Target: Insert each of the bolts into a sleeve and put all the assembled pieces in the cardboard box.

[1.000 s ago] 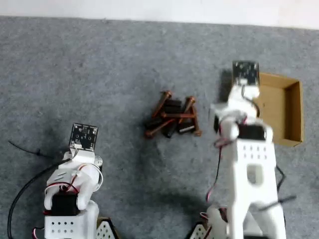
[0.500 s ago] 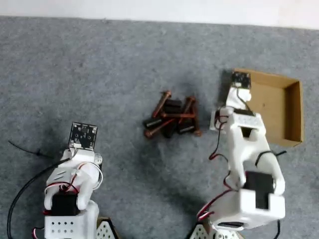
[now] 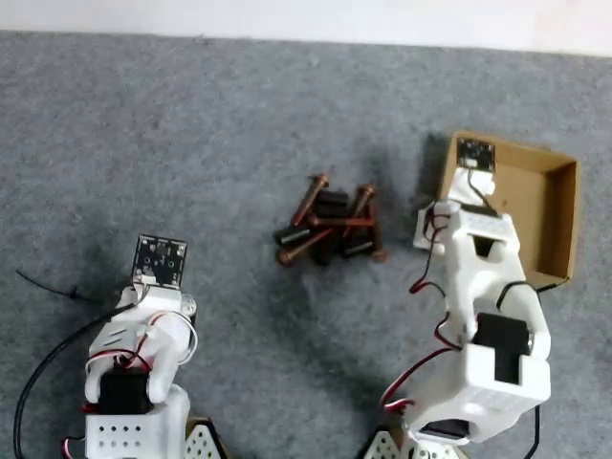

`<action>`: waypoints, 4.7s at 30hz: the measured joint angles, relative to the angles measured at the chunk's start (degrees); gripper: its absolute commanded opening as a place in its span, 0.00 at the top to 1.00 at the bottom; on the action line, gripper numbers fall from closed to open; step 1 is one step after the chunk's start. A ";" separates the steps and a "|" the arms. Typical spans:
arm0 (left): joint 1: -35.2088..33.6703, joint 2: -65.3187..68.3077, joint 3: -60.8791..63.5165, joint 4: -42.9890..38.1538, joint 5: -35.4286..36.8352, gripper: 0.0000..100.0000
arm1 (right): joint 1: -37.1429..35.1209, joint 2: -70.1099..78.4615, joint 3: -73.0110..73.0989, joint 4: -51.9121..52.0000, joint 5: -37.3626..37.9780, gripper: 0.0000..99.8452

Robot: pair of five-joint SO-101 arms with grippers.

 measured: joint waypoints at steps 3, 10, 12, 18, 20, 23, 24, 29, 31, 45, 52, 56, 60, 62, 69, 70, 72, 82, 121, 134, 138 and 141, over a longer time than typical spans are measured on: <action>0.00 0.00 0.00 0.00 0.00 1.00 | 3.34 0.18 -3.08 1.93 2.02 1.00; 0.00 0.00 0.00 0.00 0.00 1.00 | 7.74 0.26 -4.66 2.73 11.69 1.00; 0.00 0.00 0.00 0.00 0.00 1.00 | 7.91 0.26 -4.66 2.73 14.33 1.00; 0.00 0.00 0.00 0.00 0.00 1.00 | 8.18 0.26 -4.66 3.78 16.79 0.98; 0.00 0.00 0.00 0.00 0.00 1.00 | 8.00 0.26 -4.75 4.92 16.79 0.91; 0.00 0.00 0.00 0.00 0.00 1.00 | 6.42 0.26 -5.10 8.97 16.79 0.78; 0.00 0.00 0.00 0.00 0.00 1.00 | 5.36 0.18 -5.36 11.08 16.88 0.76; 0.00 0.00 0.00 0.00 0.00 1.00 | 0.53 -2.90 -9.76 22.07 15.30 0.78; 0.00 0.00 0.00 0.00 0.00 1.00 | -1.23 -7.65 -11.25 23.12 13.19 0.78; 0.00 0.00 0.00 0.00 0.00 1.00 | -24.44 -21.80 -0.26 22.33 10.46 0.78; 0.00 0.00 0.00 0.00 0.00 1.00 | -26.37 -14.15 0.70 14.15 10.46 0.78; 0.00 0.00 0.00 0.00 0.00 1.00 | -26.64 -7.30 0.70 10.90 12.75 0.78; 0.00 0.00 0.00 0.00 0.00 1.00 | -26.81 -2.55 0.09 10.37 13.27 0.78; 0.00 0.00 0.00 0.00 0.00 1.00 | -26.81 -0.97 -0.53 9.93 13.27 0.78; 0.00 0.00 0.00 0.00 0.00 1.00 | -26.11 3.60 -2.20 7.91 13.45 0.78; 0.00 0.00 0.00 -0.09 -0.09 1.00 | -26.02 3.69 -2.20 7.91 13.45 0.78; 0.00 0.00 0.00 -0.18 -0.09 1.00 | -26.02 3.69 -2.29 8.09 13.45 0.78; 0.00 0.00 0.00 -0.18 -0.09 1.00 | -25.14 3.78 -2.37 8.35 13.45 1.00; 0.00 0.00 0.00 -0.18 -0.09 1.00 | -31.82 -26.02 20.31 18.11 8.09 0.77; 0.00 0.00 0.00 -0.18 -0.09 1.00 | -31.82 -25.67 16.53 21.80 -3.78 0.77; 0.00 0.00 0.00 -0.18 -0.09 1.00 | -31.82 -25.67 17.23 17.23 -9.23 0.77; 0.00 0.00 0.00 -0.18 -0.09 1.00 | -31.82 -25.67 19.43 13.27 -14.59 0.77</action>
